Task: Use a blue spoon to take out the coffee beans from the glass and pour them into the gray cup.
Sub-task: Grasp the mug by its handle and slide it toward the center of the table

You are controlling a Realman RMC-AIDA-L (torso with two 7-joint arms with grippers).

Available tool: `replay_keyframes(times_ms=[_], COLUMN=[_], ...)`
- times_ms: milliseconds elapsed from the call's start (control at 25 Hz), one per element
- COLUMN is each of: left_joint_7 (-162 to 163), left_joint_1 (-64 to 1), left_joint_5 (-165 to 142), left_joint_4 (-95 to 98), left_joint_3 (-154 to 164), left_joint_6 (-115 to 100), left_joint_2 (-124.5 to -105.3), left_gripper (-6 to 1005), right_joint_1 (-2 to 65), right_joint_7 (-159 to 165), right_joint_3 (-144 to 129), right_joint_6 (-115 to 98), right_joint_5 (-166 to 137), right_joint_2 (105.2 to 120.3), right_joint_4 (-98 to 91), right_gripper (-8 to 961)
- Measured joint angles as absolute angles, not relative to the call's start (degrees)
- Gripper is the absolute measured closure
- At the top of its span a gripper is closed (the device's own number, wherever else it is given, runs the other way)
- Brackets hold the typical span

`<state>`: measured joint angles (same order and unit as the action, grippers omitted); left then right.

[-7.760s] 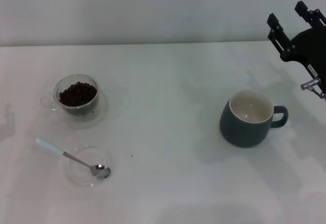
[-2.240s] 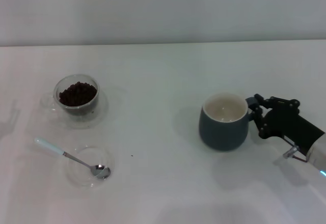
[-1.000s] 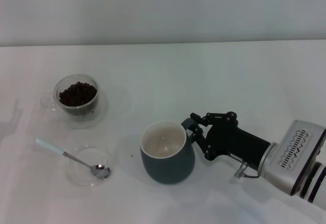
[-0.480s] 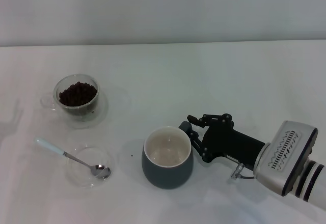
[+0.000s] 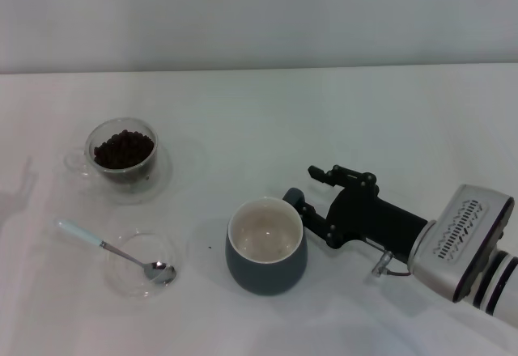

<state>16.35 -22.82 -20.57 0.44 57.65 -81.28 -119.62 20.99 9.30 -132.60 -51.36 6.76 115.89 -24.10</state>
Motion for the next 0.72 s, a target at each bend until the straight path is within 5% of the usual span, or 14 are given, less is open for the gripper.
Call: replay_keyframes(times_ms=[400,720], left_joint_7=[16.3,16.3], left_joint_1=[-22.5,-23.0], left_joint_5=[-20.3,-20.4], left_joint_4=[0.4,0.4], left_joint_3=[57.7,57.7], left_joint_6=[-81.3,-80.9], left_joint_2=[-119.53,-119.43], left_gripper=[207,208], right_joint_1=[21.1,20.7], right_joint_7=[9.3,9.4], right_joint_3=[-132.6,-133.0], right_joint_6=[-51.3,-51.3], right_joint_5=[6.7,6.6], right_joint_2=[115.66,115.61], right_joint_4=[-23.4,-22.3], right_gripper=[303,303])
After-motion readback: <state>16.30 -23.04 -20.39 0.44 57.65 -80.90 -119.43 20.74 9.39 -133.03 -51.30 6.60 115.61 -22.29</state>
